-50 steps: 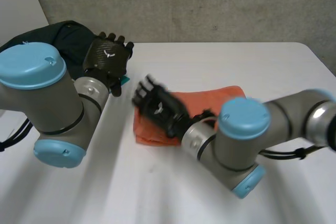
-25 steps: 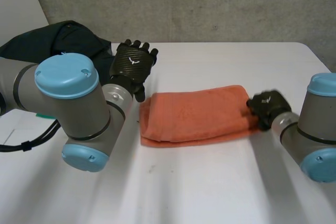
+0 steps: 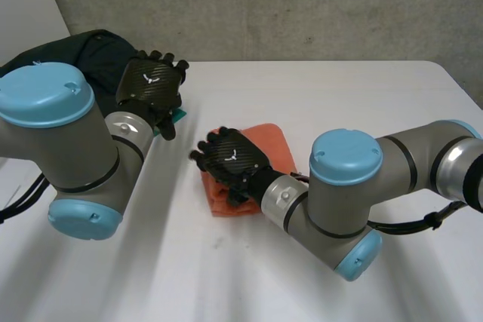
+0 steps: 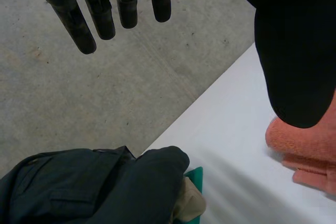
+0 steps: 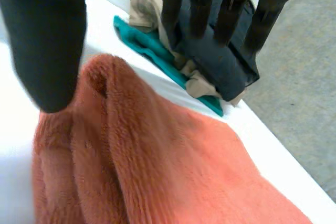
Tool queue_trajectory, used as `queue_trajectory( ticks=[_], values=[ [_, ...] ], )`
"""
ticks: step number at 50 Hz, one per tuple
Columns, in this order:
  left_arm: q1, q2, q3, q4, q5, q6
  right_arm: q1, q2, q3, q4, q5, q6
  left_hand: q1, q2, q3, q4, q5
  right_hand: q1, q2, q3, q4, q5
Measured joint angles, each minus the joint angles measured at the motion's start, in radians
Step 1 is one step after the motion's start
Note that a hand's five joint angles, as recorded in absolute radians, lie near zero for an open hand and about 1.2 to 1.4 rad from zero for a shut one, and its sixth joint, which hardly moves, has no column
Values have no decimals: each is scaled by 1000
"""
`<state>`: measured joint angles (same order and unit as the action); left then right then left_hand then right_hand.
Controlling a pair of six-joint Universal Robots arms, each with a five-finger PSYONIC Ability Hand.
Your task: Fold the laundry.
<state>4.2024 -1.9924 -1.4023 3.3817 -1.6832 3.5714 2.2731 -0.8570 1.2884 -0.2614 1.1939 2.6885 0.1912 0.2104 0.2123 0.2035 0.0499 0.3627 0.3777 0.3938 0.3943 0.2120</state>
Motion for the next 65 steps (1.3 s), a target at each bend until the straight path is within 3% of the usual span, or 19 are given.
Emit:
queue_trajectory(
  ticks=[1,5,11,17,21,25,30,37,44,52,56,61,65],
  values=[
    [0,-1,3,1,0,-1,-3,-5,-11,6,4,38,0,0,0,0,0,-90,-100,-105,-107,-118],
    [-7,-4,19,5,2,-5,-26,-51,-25,12,36,182,0,0,0,0,0,-125,-162,-185,-183,-165],
    [-52,-24,89,7,11,-83,-151,-165,-21,49,180,402,0,0,0,0,0,-125,-162,-185,-184,-165],
    [-114,-123,227,-22,89,-231,-247,-190,-63,203,285,452,0,0,0,0,0,-125,-162,-185,-184,-165],
    [-137,-235,342,-110,157,-303,-272,-142,-117,312,287,456,0,0,0,0,0,-125,-162,-185,-184,-165],
    [-143,-351,434,-238,168,-327,-277,-74,-165,385,213,476,0,0,0,0,0,-125,-162,-185,-184,-165],
    [-141,-420,465,-350,78,-311,-275,-5,-197,415,101,509,0,0,0,0,0,-125,-162,-185,-184,-165],
    [-136,-430,431,-410,-50,-234,-265,89,-243,448,67,506,0,0,0,0,0,-125,-162,-185,-184,-165],
    [-139,-414,367,-414,-73,-118,-246,154,-297,506,168,420,0,0,0,0,0,-125,-162,-185,-184,-165],
    [-142,-333,360,-390,-58,-95,-236,42,-228,482,261,347,0,0,0,0,-1,-125,-162,-185,-184,-165],
    [-136,-262,372,-352,-21,-99,-237,-36,-141,415,304,343,0,0,0,1,-2,-125,-162,-185,-184,-165],
    [-121,-182,388,-306,90,-103,-236,-118,-13,332,371,345,0,0,0,1,-2,-125,-162,-185,-184,-165],
    [-96,-133,399,-300,265,-105,-224,-158,86,292,402,357,0,0,0,1,-2,-125,-162,-185,-184,-165]
  ],
)
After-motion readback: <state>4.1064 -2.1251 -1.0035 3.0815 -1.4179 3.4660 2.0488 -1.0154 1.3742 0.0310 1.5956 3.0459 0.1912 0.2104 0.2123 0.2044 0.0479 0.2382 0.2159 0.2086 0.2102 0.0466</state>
